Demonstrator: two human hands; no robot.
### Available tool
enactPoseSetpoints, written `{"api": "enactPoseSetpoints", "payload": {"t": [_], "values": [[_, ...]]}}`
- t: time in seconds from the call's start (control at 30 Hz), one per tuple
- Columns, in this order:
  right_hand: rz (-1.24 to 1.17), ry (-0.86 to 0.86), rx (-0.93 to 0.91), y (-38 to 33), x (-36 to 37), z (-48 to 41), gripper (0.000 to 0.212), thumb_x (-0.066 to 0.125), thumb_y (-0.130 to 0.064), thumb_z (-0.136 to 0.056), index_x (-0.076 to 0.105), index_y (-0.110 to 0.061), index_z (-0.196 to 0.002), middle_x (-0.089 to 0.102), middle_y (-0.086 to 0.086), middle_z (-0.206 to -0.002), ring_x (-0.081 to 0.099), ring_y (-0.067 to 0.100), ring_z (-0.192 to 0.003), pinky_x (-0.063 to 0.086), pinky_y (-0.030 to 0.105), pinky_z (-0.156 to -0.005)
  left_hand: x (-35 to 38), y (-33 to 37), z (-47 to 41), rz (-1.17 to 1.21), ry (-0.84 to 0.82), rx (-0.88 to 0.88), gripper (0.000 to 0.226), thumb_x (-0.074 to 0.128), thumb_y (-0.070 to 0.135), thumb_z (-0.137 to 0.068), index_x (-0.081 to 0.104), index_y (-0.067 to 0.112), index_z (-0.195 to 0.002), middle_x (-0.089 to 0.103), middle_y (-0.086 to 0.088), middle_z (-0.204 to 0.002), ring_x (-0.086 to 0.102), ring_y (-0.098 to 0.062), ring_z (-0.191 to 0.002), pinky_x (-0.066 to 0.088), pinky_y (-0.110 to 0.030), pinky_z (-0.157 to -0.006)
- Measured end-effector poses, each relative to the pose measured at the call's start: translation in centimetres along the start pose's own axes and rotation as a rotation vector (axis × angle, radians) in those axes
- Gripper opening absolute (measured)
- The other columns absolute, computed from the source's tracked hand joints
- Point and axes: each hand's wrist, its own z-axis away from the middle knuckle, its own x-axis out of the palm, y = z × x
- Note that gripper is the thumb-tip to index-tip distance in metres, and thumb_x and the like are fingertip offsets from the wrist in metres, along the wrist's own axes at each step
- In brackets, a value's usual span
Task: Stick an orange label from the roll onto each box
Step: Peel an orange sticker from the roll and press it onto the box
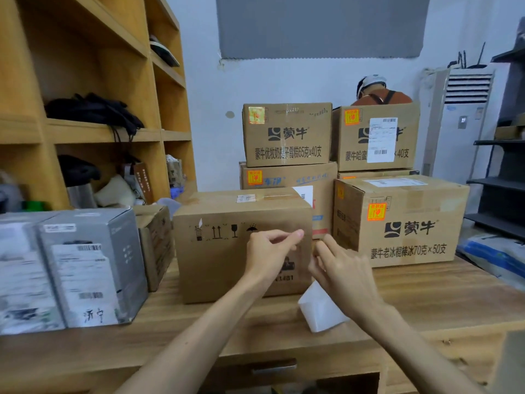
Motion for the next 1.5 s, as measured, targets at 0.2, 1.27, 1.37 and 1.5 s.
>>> {"api": "enactPoseSetpoints", "payload": {"t": [0.2,1.27,1.37,1.5], "values": [[-0.026,0.070,-0.108,-2.9,1.5,-1.9,0.016,0.057,-0.014,-0.091,0.046,-0.015,-0.080,0.046,0.005,-0.072,0.046,0.023,-0.049,0.032,0.033,-0.045,-3.8,0.7,-0.4,-0.017,0.077,-0.051,0.014,0.074,0.023,-0.085,0.080,0.014,-0.075,0.076,0.005,-0.073,0.067,-0.001,-0.074,0.052,-0.029,-0.075],[-1.118,-0.333,0.419,-13.7,6.2,-9.5,0.011,0.075,-0.027,-0.086,0.070,-0.030,-0.076,0.066,-0.009,-0.094,0.052,0.008,-0.089,0.041,0.027,-0.076,-22.1,-2.0,-0.3,-0.321,0.065,0.148,0.004,0.078,0.020,-0.086,0.081,0.021,-0.084,0.072,0.007,-0.101,0.067,-0.012,-0.098,0.055,-0.037,-0.087],[-0.747,-0.177,0.213,-14.0,6.8,-10.1,0.010,0.074,-0.030,-0.085,0.071,-0.026,-0.076,0.062,-0.008,-0.118,0.047,0.012,-0.113,0.038,0.034,-0.092,-22.0,-2.2,-1.2,-0.448,0.089,0.199,0.006,0.077,0.026,-0.088,0.080,0.028,-0.082,0.063,0.019,-0.127,0.055,-0.002,-0.122,0.046,-0.039,-0.103],[-0.627,-0.189,0.169,-14.5,7.9,-11.4,0.012,0.072,-0.027,-0.086,0.067,-0.024,-0.076,0.051,0.001,-0.146,0.037,0.020,-0.140,0.026,0.045,-0.116,-21.7,-2.5,-2.3,-0.517,0.129,0.242,0.008,0.073,0.024,-0.090,0.079,0.022,-0.086,0.055,0.016,-0.143,0.044,0.007,-0.129,0.037,-0.026,-0.106]]}}
